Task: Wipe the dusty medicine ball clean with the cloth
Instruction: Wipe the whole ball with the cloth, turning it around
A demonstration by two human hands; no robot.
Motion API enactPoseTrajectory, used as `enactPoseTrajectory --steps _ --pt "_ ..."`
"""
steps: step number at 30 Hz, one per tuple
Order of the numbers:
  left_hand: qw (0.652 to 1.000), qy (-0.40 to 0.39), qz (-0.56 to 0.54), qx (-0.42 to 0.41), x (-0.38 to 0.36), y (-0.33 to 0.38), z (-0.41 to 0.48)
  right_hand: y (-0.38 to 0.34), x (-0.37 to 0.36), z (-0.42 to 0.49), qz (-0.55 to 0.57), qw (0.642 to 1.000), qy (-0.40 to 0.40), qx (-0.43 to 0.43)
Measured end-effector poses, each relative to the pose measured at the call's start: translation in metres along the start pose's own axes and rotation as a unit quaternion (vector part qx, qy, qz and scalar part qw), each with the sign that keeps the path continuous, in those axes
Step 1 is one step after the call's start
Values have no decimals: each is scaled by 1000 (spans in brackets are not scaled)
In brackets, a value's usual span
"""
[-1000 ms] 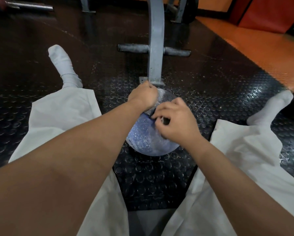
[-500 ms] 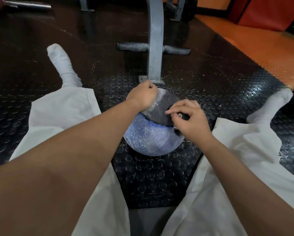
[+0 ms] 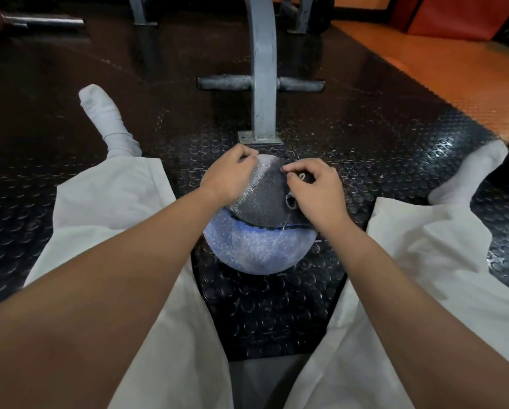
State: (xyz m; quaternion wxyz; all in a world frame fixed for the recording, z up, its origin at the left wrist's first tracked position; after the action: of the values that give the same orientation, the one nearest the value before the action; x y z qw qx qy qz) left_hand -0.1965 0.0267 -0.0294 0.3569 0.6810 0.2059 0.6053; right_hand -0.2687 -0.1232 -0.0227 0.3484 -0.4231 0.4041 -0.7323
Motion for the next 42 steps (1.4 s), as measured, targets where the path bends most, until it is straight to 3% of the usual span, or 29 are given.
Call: enactPoseTrajectory --steps 2,7,11,14,20,23,31,36,42 --pt "999 0 -35 7 3 -11 -5 10 4 -6 12 1000 7 -15" --pt "995 50 -89 -12 10 -36 -26 35 5 -26 126 975 99 -151" --pt "992 91 -81 -21 15 -34 -35 33 2 -32 112 979 95 -138" --pt "995 103 -13 -14 23 -22 -28 31 5 -36 102 982 88 -131" --pt "1000 -7 4 -6 10 -7 -25 36 14 -46 76 983 113 -125" --pt "1000 -6 18 -10 7 -6 -33 26 12 -35 59 982 115 -138" --pt "999 35 2 -26 6 -16 -46 -38 -30 -6 -166 986 -10 -14" --pt "997 47 -56 -8 7 -17 -53 -29 -14 -22 -109 994 -8 -14" --pt "998 48 -34 -19 0 -3 -57 18 16 -57 5 986 121 -112"
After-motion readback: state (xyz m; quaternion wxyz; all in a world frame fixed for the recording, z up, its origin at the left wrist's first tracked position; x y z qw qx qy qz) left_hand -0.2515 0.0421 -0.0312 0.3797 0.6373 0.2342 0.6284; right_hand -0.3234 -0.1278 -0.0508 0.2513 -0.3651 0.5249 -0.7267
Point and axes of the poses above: each hand's wrist, its own z-axis towards the middle knuckle, its own x-axis out of the back of the hand, y = z × x, the point moved 3 cm from there along z, towards the middle knuckle, and after that the axes turned 10 degrees about z, right-handed, at the moved point
